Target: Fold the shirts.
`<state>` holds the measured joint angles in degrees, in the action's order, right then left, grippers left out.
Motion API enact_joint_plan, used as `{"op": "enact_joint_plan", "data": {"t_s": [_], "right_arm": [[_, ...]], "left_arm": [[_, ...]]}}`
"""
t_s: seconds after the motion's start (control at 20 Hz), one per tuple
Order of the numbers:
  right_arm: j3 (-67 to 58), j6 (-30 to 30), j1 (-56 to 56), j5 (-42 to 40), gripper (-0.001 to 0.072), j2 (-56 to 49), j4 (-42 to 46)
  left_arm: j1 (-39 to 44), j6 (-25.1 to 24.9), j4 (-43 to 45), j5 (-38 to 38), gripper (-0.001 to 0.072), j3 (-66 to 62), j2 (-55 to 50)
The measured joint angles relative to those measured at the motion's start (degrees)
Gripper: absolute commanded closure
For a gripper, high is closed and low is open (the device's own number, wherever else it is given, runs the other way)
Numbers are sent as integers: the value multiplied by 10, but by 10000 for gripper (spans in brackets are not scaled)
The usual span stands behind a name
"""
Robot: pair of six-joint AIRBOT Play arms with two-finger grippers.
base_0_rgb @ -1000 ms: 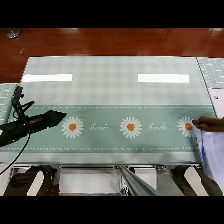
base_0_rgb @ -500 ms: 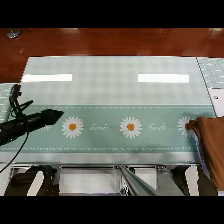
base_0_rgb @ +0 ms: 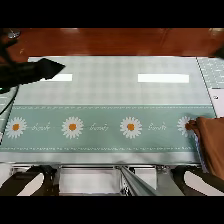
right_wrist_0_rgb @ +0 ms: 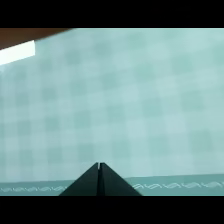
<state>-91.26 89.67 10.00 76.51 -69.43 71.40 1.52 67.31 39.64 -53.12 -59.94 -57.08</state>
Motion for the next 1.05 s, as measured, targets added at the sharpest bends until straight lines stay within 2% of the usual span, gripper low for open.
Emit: {"op": "enact_joint_plan", "data": {"t_s": [0.1, 0.2, 0.35, 0.6, 1.05], "right_arm": [[21, 15, -106, -28, 690, -56, 70], [59, 42, -166, -46, 690, -110, 128], [117, 77, -200, -65, 690, -166, 170], [157, 100, -215, -88, 690, -196, 206], [166, 107, -218, -97, 690, -203, 220]], "left_arm": [[46, 98, 107, -7, 677, -29, -56], [74, 188, 222, -23, 677, -45, -106], [87, 254, 314, -39, 676, -56, -148], [94, 292, 368, -60, 676, -61, -171], [96, 302, 386, -72, 676, -62, -183]]}}
